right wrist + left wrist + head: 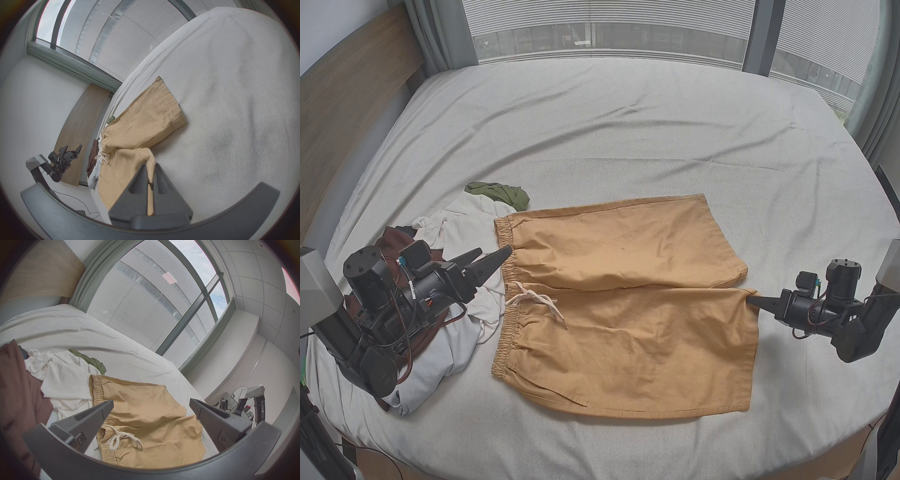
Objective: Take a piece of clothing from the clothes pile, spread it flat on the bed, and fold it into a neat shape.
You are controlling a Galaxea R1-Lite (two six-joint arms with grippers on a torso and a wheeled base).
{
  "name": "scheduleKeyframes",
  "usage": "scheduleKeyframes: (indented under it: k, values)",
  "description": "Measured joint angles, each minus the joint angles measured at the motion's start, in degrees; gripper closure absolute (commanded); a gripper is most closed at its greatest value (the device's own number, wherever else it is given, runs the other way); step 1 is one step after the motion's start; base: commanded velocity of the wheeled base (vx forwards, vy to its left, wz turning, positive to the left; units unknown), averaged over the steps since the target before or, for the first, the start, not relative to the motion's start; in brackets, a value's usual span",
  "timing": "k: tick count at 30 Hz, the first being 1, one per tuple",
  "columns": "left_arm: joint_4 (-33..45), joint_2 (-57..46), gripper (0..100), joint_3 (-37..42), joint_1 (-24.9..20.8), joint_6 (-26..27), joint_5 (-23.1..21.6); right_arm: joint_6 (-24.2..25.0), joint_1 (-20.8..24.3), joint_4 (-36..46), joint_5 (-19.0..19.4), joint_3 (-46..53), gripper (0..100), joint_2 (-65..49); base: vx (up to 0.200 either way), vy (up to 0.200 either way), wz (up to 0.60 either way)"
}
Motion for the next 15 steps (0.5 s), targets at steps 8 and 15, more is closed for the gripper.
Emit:
scheduleKeyframes:
  k: [8, 15]
  values:
    - [0.0, 1.01, 0, 1.83, -0.16, 0.22, -0.13, -2.18, 1.32, -1.06, -3.18, -0.99, 100, 1.9, 0.0, 0.0, 0.0]
    - [0.0, 2.26, 0, 5.71, 0.13, 1.71, -1.93, -3.74, 1.73, -2.24, -4.99, -1.97, 0, 3.36, 0.0, 0.0, 0.0]
